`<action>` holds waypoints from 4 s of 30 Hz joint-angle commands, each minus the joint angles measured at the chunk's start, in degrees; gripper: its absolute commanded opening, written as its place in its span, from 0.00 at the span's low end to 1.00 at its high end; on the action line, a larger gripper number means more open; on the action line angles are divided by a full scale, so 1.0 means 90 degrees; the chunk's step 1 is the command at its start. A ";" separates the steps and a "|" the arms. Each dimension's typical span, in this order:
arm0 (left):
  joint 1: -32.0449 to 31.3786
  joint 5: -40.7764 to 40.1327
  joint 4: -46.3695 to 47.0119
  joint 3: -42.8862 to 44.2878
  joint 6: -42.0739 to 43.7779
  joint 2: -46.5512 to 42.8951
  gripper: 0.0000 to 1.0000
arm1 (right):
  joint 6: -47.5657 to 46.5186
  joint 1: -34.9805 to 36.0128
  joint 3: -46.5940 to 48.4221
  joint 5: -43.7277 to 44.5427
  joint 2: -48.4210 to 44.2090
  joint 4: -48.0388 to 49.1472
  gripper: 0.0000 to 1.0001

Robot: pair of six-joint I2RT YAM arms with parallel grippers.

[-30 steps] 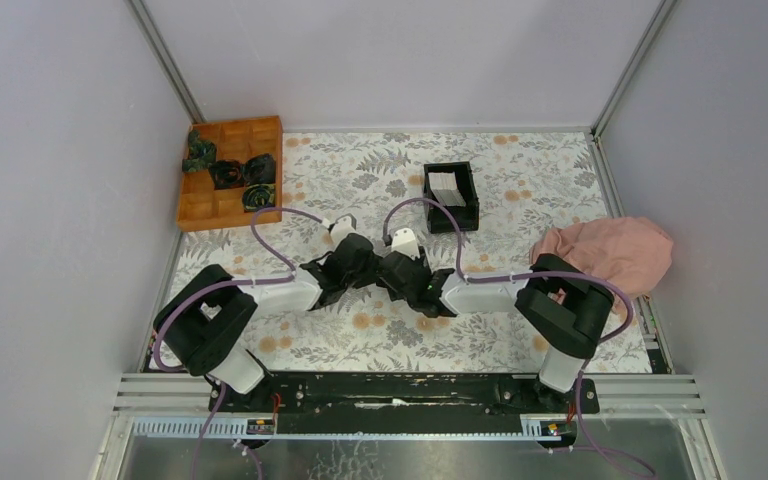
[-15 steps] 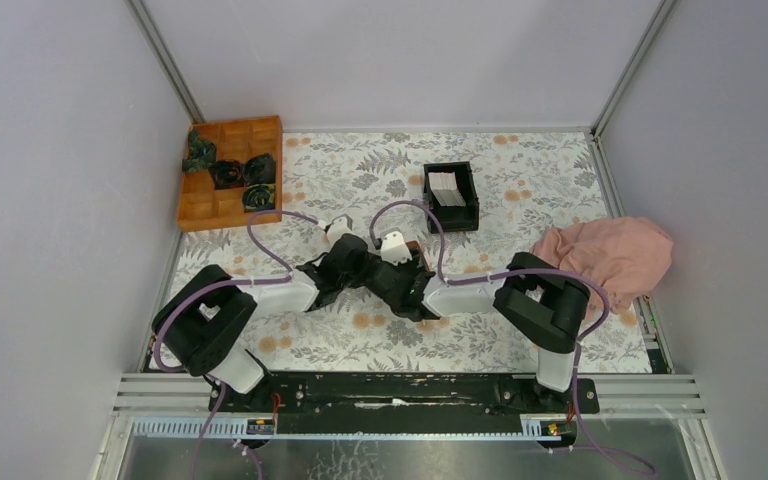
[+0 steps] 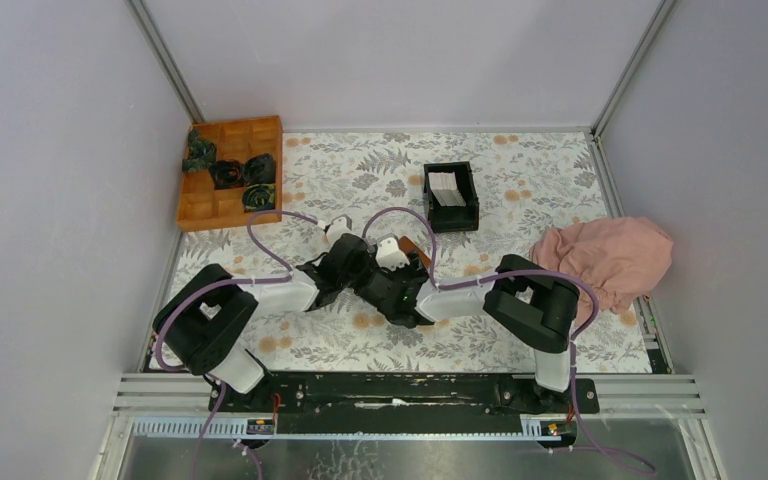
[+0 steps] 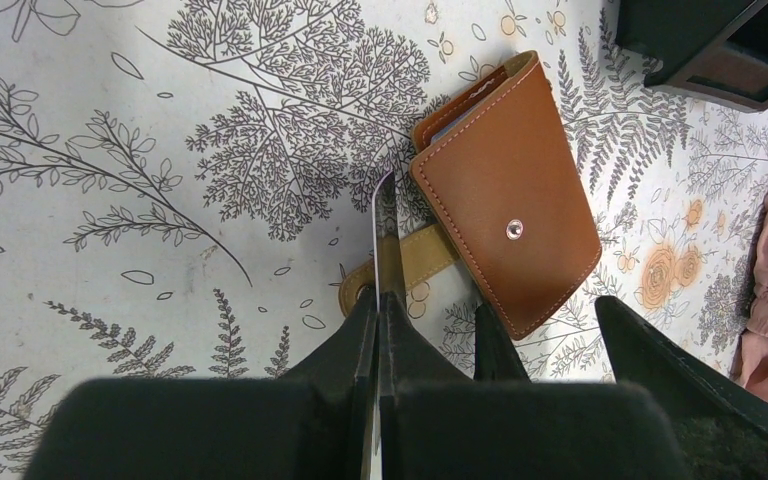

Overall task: Put the credit cards into the card holder
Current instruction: Open the card holder at the center of the board.

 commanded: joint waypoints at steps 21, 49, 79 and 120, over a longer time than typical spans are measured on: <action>0.0080 -0.0251 -0.0389 -0.0237 0.0091 0.0356 0.00 | -0.1664 0.0030 -0.0193 0.0864 -0.0165 0.1299 0.63; 0.0118 -0.0296 -0.0346 -0.0388 0.0052 0.0364 0.00 | -0.3142 -0.0556 -0.0319 0.0417 -0.0492 0.2930 0.60; 0.0338 -0.0266 -0.0342 -0.0510 0.0101 0.0327 0.00 | -0.2874 -0.1725 0.0101 -0.2613 -0.0515 0.2552 0.05; 0.0744 0.0113 -0.1184 0.0723 0.0950 -0.0239 0.00 | 0.1983 -0.2083 -0.1298 -0.4686 -0.2680 -0.0132 0.00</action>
